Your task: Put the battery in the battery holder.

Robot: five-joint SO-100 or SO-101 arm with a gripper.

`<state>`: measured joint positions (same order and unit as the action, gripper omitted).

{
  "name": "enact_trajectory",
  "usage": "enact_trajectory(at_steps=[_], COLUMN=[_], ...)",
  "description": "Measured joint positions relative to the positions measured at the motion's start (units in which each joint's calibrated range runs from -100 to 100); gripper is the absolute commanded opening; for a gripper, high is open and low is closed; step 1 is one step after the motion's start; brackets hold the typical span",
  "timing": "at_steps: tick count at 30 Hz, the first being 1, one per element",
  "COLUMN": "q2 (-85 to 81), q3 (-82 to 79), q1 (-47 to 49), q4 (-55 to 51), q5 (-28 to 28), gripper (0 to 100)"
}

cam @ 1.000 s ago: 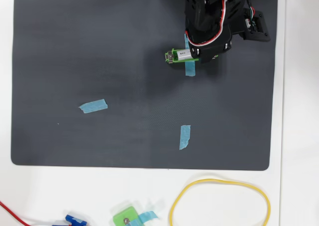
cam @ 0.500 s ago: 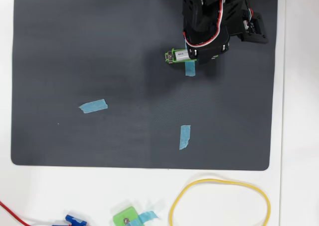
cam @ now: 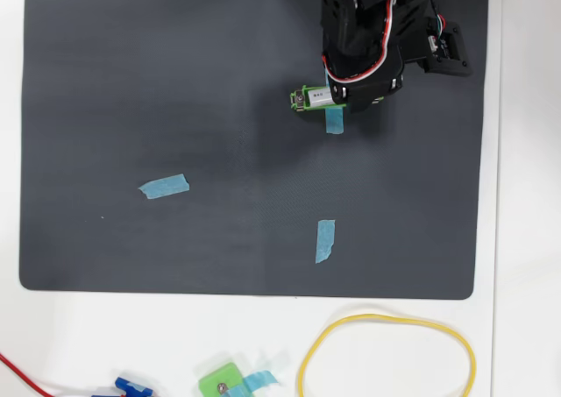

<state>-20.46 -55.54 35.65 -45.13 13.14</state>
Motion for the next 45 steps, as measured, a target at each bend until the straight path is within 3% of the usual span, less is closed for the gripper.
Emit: enact_trajectory(at_steps=[45], q2=[0.00], q3=[0.00], q1=[0.67], q4=[3.19], q5=[0.00], gripper=[0])
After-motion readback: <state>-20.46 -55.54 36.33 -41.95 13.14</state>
